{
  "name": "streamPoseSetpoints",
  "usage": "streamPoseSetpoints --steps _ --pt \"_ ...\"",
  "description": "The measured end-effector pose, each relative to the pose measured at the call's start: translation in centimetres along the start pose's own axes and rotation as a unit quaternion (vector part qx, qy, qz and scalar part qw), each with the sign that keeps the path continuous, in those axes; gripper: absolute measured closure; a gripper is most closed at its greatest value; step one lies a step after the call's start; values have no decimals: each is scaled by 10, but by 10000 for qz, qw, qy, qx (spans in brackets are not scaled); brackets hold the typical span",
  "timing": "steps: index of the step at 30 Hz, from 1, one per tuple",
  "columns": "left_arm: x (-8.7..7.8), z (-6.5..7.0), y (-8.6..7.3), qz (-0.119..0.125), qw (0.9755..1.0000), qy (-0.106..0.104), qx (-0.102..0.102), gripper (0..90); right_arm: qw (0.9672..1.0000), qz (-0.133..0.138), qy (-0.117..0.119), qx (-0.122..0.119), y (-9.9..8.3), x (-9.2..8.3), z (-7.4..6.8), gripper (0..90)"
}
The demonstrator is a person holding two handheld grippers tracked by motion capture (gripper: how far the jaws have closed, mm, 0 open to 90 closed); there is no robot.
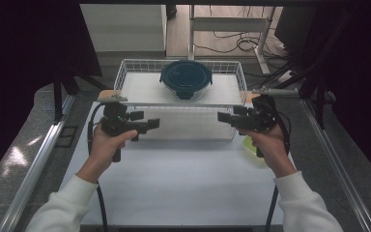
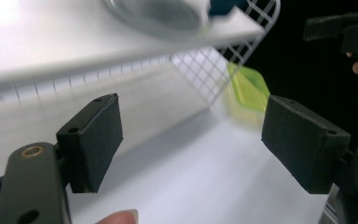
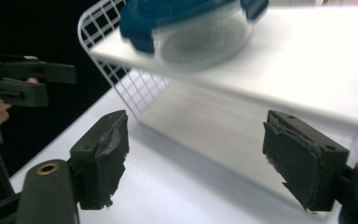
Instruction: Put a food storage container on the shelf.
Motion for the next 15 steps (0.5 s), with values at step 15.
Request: streamPoseSetpoints --steps 15 --pt "-10 1 -82 -343 9988 249 245 197 9981 -576 -203 -20 -98 -9 8 239"
Point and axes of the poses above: each handheld gripper's, and its own axes: x roughly forward along the jaws, y roughly out of its top, z roughly to its right, the point moved 9 cm from there along x, roughly forward along the jaws, and after that the axes turned 12 degrees about y, right-handed, at the moved point
